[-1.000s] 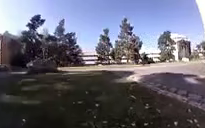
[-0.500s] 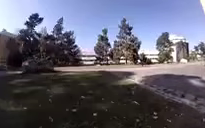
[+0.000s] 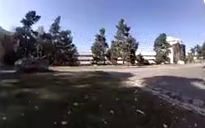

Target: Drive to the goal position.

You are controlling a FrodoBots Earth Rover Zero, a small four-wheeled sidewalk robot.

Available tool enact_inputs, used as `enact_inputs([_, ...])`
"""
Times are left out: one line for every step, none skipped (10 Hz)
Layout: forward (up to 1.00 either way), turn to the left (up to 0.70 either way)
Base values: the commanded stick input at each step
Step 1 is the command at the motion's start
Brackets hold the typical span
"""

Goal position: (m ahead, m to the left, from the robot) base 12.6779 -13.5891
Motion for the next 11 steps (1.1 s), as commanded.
enact_inputs([0.70,-0.14])
enact_inputs([0.70,-0.14])
enact_inputs([0.70,-0.14])
enact_inputs([0.70,-0.14])
enact_inputs([0.70,-0.14])
enact_inputs([0.70,-0.14])
enact_inputs([0.70,-0.14])
enact_inputs([0.70,-0.14])
enact_inputs([0.70,-0.14])
enact_inputs([0.70,-0.14])
enact_inputs([0.70,-0.14])
